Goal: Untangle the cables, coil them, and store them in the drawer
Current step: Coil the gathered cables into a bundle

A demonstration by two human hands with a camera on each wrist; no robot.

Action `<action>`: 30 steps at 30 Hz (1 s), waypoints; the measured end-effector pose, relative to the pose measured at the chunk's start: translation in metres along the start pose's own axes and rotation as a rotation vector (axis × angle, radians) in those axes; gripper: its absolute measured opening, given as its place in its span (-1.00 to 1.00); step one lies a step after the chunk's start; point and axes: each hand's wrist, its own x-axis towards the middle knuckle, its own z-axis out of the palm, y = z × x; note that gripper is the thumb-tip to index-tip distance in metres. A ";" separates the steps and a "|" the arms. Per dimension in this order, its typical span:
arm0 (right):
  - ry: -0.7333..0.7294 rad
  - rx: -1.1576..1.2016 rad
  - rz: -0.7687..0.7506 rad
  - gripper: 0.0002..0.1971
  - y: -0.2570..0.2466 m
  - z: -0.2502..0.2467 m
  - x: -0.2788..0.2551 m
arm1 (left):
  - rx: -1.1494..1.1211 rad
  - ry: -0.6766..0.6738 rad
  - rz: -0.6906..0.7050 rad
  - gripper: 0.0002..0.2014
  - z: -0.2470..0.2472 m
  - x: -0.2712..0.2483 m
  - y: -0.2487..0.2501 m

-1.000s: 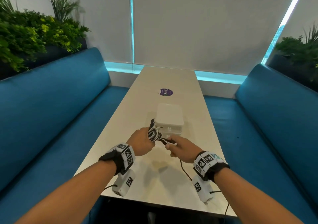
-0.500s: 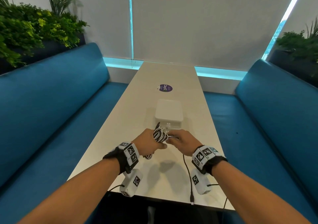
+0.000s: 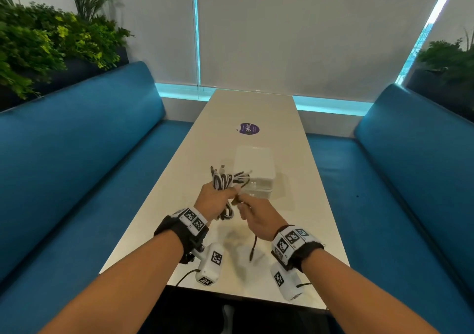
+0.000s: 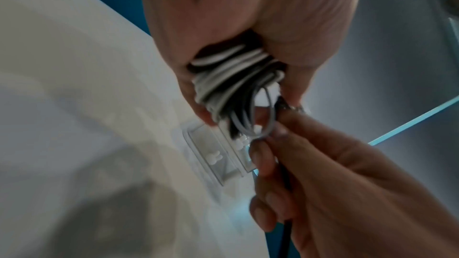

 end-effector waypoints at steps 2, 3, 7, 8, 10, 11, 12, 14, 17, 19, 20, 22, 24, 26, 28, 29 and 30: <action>-0.031 -0.047 0.008 -0.81 -0.004 0.003 0.005 | -0.058 -0.104 0.012 -0.89 0.006 -0.006 0.000; -0.034 -0.052 0.033 -0.81 -0.003 0.002 0.006 | -0.071 -0.131 0.018 -0.89 0.008 -0.007 0.001; -0.086 -0.108 0.051 -0.79 -0.003 -0.004 0.002 | -0.093 -0.105 0.038 -0.79 0.007 -0.005 0.002; -0.094 -0.112 0.057 -0.78 -0.003 -0.006 0.001 | -0.096 -0.077 0.034 -0.79 0.008 -0.004 0.002; -0.100 -0.099 0.087 -0.74 -0.003 -0.010 0.000 | -0.101 -0.053 0.025 -0.80 0.009 -0.004 0.002; -0.109 -0.091 0.102 -0.72 -0.003 -0.012 -0.001 | -0.104 -0.061 0.020 -0.80 0.010 -0.004 0.001; -0.120 -0.082 0.114 -0.71 -0.004 -0.014 -0.002 | -0.102 -0.076 0.016 -0.81 0.010 -0.003 -0.001; -0.152 -0.070 0.141 -0.65 -0.006 -0.018 -0.006 | -0.075 -0.113 0.001 -0.85 0.009 -0.004 -0.001; -0.241 -0.144 0.174 -0.62 -0.010 -0.019 -0.010 | 0.010 -0.196 -0.054 -0.79 0.007 -0.009 0.002; -0.288 -0.169 0.212 -0.62 -0.007 -0.018 -0.013 | 0.127 -0.269 -0.057 -0.78 0.005 -0.012 0.004; -0.296 -0.167 0.237 -0.58 -0.006 -0.019 -0.015 | 0.197 -0.272 -0.057 -0.82 0.004 -0.012 0.005; -0.287 -0.158 0.277 -0.55 0.000 -0.017 -0.019 | 0.306 -0.247 -0.057 -0.85 0.001 -0.012 0.005; -0.256 -0.118 0.305 -0.62 0.003 -0.017 -0.021 | 0.292 -0.177 -0.061 -0.82 -0.004 -0.009 0.003; -0.206 -0.043 0.331 -0.67 0.003 -0.019 -0.021 | 0.178 -0.111 -0.047 -0.85 -0.009 -0.007 0.002; -0.173 0.003 0.334 -0.68 0.002 -0.021 -0.021 | 0.078 -0.078 -0.040 -0.81 -0.012 -0.007 0.003; -0.171 0.014 0.332 -0.68 0.001 -0.021 -0.020 | 0.056 -0.070 -0.033 -0.78 -0.011 -0.007 0.004; -0.183 0.018 0.331 -0.67 -0.002 -0.021 -0.021 | 0.029 -0.061 -0.020 -0.77 -0.009 -0.008 0.005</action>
